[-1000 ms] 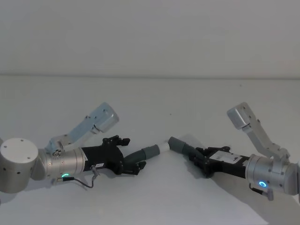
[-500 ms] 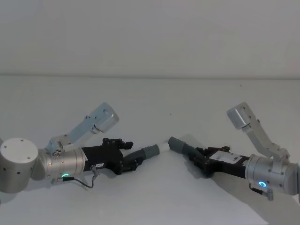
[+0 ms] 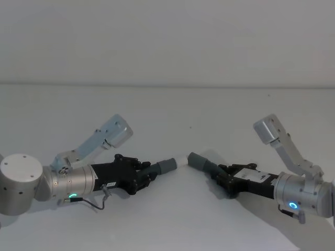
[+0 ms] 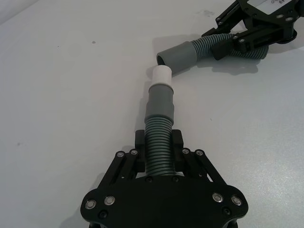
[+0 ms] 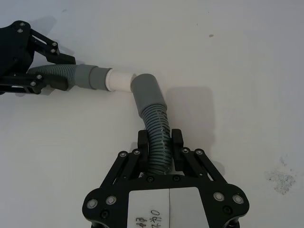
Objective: Use both hands to pick up one end of the pipe from the table, align the ends, and insert them.
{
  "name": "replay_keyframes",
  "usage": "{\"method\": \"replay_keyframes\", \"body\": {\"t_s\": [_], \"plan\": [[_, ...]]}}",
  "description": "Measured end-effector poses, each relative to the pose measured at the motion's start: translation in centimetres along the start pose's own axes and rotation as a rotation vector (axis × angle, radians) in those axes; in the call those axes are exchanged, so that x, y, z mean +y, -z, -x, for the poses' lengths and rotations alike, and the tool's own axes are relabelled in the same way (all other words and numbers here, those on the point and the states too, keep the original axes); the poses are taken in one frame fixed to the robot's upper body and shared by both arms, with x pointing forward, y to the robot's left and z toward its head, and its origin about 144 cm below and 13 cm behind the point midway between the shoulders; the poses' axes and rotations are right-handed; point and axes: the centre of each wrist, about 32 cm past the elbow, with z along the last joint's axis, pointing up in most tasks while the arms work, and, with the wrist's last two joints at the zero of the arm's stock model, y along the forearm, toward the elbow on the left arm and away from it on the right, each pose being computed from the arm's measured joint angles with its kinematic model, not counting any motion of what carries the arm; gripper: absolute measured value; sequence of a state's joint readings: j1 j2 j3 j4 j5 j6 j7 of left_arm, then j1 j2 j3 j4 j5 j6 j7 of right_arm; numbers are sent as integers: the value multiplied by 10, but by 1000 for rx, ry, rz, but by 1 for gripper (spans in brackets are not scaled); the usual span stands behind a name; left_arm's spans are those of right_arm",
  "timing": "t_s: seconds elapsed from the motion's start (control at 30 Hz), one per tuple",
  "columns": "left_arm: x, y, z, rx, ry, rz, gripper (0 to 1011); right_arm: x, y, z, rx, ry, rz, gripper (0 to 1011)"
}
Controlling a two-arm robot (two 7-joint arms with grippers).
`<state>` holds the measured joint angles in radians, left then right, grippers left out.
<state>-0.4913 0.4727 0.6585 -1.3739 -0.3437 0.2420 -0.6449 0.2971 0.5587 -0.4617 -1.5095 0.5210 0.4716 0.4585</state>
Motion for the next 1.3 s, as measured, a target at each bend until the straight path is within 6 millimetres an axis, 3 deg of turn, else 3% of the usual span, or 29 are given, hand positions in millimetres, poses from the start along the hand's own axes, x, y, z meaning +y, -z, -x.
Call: {"method": "replay_keyframes", "body": {"t_s": [0.73, 1.3], "plan": [[3, 0, -3, -45, -22, 50, 312, -7, -4, 3, -66, 37, -9, 282], [20, -8, -15, -218, -41, 230, 312, -34, -14, 11, -283, 133, -90, 282]]}}
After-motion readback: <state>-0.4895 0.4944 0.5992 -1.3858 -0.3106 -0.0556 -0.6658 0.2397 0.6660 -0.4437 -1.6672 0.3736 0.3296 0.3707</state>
